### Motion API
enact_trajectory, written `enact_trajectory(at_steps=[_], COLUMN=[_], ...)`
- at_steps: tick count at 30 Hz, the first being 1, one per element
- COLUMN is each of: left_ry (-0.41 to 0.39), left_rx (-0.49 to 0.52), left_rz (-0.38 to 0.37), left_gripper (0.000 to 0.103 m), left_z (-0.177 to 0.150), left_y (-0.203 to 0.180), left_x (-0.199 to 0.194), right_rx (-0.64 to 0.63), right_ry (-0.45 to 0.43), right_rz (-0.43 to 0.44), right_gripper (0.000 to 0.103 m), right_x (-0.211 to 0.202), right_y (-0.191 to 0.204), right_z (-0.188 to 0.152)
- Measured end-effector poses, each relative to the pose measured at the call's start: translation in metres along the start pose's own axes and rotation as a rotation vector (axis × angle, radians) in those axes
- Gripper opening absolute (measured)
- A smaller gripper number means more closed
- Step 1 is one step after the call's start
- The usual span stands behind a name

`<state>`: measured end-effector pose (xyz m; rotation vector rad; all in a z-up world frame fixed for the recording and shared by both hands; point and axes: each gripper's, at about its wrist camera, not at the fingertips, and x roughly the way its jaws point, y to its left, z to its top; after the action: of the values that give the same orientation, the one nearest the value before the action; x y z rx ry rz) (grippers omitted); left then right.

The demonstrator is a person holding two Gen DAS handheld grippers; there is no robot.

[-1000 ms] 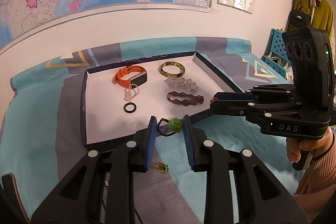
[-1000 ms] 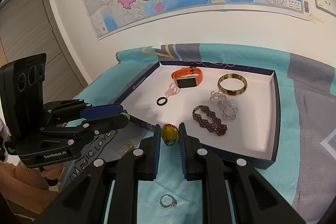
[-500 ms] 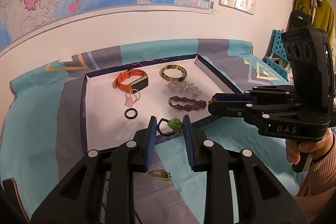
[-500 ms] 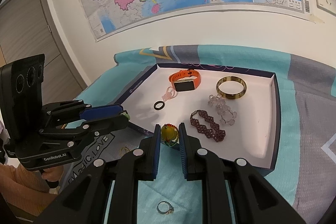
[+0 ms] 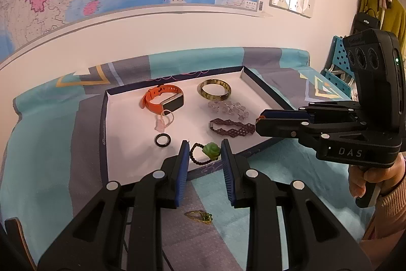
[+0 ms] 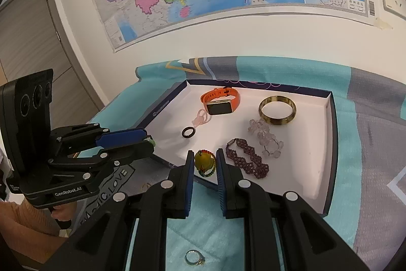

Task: Organize jewelry
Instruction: 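Carry amber-stone ring with right tool while left tool carries green-stone ring into box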

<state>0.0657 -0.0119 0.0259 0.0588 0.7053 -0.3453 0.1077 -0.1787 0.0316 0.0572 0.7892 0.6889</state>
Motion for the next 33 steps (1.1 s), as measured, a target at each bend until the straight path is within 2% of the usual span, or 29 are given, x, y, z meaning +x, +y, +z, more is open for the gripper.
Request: enact_trajectory(at_steps=[33], left_ry=[0.043], left_rx=[-0.002], left_rz=[0.038], left_gripper=[0.026], left_z=[0.014], left_y=[0.017], left_x=[0.033], right_rx=[0.032], right_ry=[0.043], right_rz=[-0.045], right_gripper=[0.015], right_x=[0.032], right_y=[-0.026], right_z=[0.017])
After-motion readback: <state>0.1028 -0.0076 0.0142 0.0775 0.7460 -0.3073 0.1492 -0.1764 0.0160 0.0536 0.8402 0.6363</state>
